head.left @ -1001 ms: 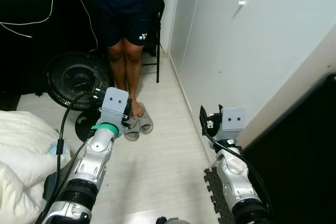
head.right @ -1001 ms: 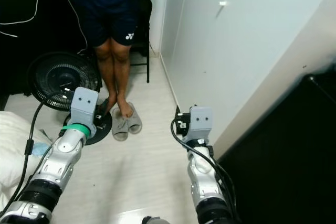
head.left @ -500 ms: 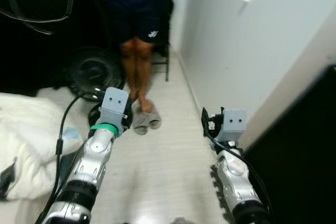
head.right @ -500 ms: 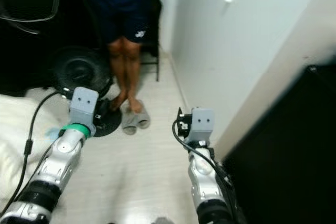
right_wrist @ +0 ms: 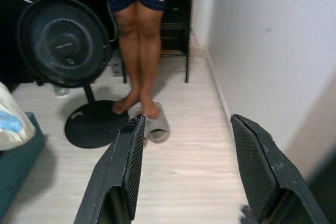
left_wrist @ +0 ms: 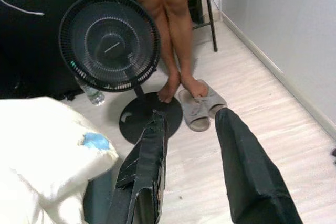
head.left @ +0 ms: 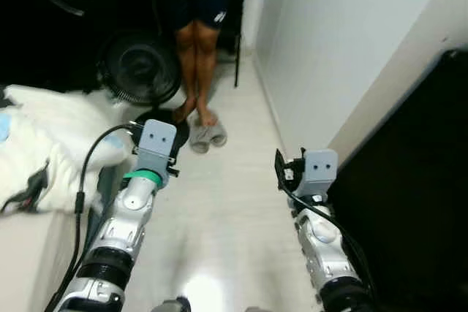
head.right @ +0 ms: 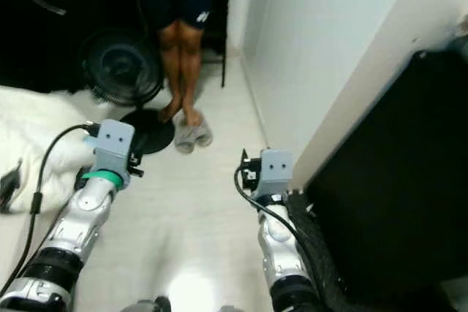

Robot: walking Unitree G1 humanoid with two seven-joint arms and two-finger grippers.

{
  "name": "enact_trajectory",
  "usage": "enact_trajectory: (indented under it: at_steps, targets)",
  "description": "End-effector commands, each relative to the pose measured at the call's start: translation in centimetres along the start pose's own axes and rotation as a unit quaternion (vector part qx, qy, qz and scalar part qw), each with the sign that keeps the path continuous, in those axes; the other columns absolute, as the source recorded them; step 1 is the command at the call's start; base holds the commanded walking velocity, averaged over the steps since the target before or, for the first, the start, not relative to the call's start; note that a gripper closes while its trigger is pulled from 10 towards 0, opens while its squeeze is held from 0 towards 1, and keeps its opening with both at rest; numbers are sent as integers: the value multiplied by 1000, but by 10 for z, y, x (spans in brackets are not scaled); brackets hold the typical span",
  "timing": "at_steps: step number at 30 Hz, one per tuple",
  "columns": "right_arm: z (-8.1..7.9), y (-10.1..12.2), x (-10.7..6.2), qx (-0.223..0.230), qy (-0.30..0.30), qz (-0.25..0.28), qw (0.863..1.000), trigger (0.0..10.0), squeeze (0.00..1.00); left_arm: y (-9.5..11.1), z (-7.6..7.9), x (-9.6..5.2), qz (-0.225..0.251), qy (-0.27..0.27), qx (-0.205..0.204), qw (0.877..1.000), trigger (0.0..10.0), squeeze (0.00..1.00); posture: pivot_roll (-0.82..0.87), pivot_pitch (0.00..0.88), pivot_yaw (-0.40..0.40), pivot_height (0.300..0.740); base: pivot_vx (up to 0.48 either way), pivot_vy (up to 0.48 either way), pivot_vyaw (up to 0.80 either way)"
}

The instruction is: Clean up the room

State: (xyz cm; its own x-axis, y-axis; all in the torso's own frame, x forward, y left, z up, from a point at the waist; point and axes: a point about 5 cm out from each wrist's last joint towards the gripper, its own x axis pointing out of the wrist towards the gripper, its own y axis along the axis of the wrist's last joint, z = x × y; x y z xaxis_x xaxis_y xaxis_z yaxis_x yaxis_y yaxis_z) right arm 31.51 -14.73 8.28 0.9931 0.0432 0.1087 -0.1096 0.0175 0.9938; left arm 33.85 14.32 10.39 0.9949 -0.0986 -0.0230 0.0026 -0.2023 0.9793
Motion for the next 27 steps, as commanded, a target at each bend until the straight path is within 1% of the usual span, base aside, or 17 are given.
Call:
enact_trajectory:
  at_steps: [1, 9, 21, 27]
  targets:
    - [1, -4, -3, 1, -3, -11, 1000, 10000, 0, -1, 2, 0, -1, -6, 6, 1000, 10000, 0, -35, 45, 32, 740, -398, 0, 0]
    - [1, -4, -2, -1, -3, -9, 1000, 10000, 0, -1, 3, 0, -2, -6, 6, 1000, 10000, 0, -36, 45, 31, 740, -386, 0, 0]
    - [4, -3, -1, -6, -9, -9, 1000, 10000, 0, 0, 8, 0, -1, -16, 0, 1000, 10000, 0, -35, 43, 31, 740, 0, 0, 0]
    - [4, -4, -1, -8, -11, -12, 1000, 10000, 0, 0, 8, 1, -3, -17, 1, 1000, 10000, 0, -36, 40, 32, 740, 0, 0, 0]
